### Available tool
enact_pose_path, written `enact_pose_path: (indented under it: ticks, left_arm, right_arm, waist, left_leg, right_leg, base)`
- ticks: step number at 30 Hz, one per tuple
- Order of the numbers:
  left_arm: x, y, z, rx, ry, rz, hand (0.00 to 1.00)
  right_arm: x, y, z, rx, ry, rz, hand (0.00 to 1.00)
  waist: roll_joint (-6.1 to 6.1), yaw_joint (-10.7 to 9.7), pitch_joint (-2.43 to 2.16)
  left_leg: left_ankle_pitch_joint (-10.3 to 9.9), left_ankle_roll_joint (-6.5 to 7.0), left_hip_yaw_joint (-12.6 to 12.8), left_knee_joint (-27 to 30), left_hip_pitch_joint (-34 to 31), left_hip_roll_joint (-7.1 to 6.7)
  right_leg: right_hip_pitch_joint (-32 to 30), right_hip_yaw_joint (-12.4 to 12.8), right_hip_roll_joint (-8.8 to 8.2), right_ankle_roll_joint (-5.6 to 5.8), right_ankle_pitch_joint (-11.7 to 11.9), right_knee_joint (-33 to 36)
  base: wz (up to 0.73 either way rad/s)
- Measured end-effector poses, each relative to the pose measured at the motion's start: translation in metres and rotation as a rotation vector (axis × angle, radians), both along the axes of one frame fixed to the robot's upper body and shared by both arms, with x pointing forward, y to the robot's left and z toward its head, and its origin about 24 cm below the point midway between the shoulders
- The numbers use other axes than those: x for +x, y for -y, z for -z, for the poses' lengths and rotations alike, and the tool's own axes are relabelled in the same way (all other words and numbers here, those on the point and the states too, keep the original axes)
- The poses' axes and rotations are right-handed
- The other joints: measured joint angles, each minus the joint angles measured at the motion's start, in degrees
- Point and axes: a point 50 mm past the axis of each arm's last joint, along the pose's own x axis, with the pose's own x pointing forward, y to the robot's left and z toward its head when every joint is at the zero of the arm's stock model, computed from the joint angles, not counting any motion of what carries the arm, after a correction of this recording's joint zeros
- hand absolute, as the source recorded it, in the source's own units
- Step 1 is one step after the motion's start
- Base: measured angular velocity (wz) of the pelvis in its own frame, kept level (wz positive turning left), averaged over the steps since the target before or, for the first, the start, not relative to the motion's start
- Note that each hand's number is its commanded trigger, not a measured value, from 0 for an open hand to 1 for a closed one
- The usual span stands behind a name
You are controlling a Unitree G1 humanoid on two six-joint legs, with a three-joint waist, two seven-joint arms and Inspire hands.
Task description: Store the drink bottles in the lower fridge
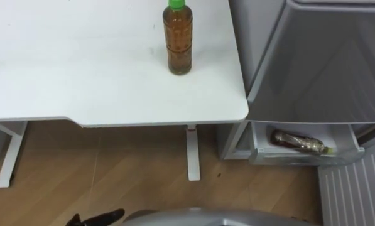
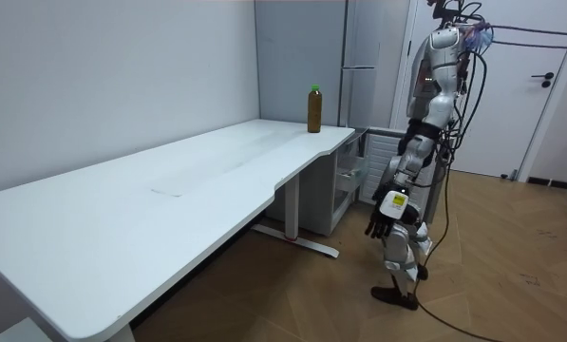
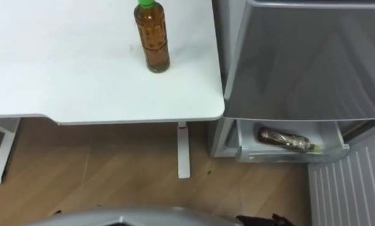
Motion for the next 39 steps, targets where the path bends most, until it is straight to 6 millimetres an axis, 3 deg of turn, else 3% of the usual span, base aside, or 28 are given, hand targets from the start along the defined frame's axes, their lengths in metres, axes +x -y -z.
enact_pose_path:
  ticks: [7, 15, 18, 22, 33, 39]
  left_arm:
    - [0.024, -0.027, -0.02, 0.195, 0.107, -0.144, 0.0]
    - [0.066, -0.046, -0.06, 0.413, 0.319, -0.247, 0.0]
    - [0.077, -0.051, -0.075, 0.491, 0.386, -0.297, 0.0]
    - [0.086, -0.054, -0.09, 0.55, 0.441, -0.34, 0.0]
    - [0.134, -0.048, -0.181, 0.821, 0.829, -0.197, 0.0]
    - [0.144, -0.041, -0.214, 0.932, 0.954, -0.11, 0.0]
  right_arm:
    - [-0.001, 0.001, 0.0, -0.012, -0.011, -0.032, 0.0]
    - [0.001, 0.001, -0.001, -0.031, -0.003, -0.087, 0.0]
    - [-0.001, -0.001, 0.0, -0.043, -0.005, -0.082, 0.0]
    - [0.004, -0.001, 0.0, -0.048, 0.019, -0.096, 0.0]
    - [0.013, -0.009, 0.0, -0.014, 0.052, -0.165, 0.0]
    - [0.014, -0.009, 0.0, -0.023, 0.072, -0.208, 0.0]
  waist:
    - [-0.2, 1.2, 0.03]
    - [-0.47, 1.9, -0.06]
    - [-0.5, 2.6, -0.42]
    - [-0.8, 3.1, -0.54]
    - [-0.96, 2.3, -0.29]
    - [-0.8, 1.3, -0.18]
  left_leg:
    - [0.0, 0.0, -0.2, -0.2, 0.5, -0.04]
    - [0.0, 0.01, -1.0, -0.1, 0.1, -0.19]
    - [0.0, 0.01, -1.7, 0.0, 0.2, -0.32]
    - [0.0, 0.01, -2.4, 0.4, 0.7, -0.49]
    - [0.1, 0.14, -4.1, 0.1, 1.0, -1.17]
    - [0.1, 0.14, -4.3, 0.3, 0.7, -1.25]
  right_leg:
    - [0.7, -0.3, -0.02, 0.0, 0.0, -0.1]
    - [0.9, -0.9, -0.05, 0.01, 0.0, -0.1]
    - [1.3, -2.4, -0.11, 0.04, 0.0, -0.4]
    - [2.1, -3.0, -0.14, 0.1, 0.1, -1.0]
    - [3.8, -3.9, -0.34, 0.19, 0.1, -2.1]
    - [3.6, -4.0, -0.37, 0.22, 0.1, -2.1]
  base:
    - [0.01]
    - [0.03]
    - [0.14]
    - [0.12]
    - [0.06]
    - [0.04]
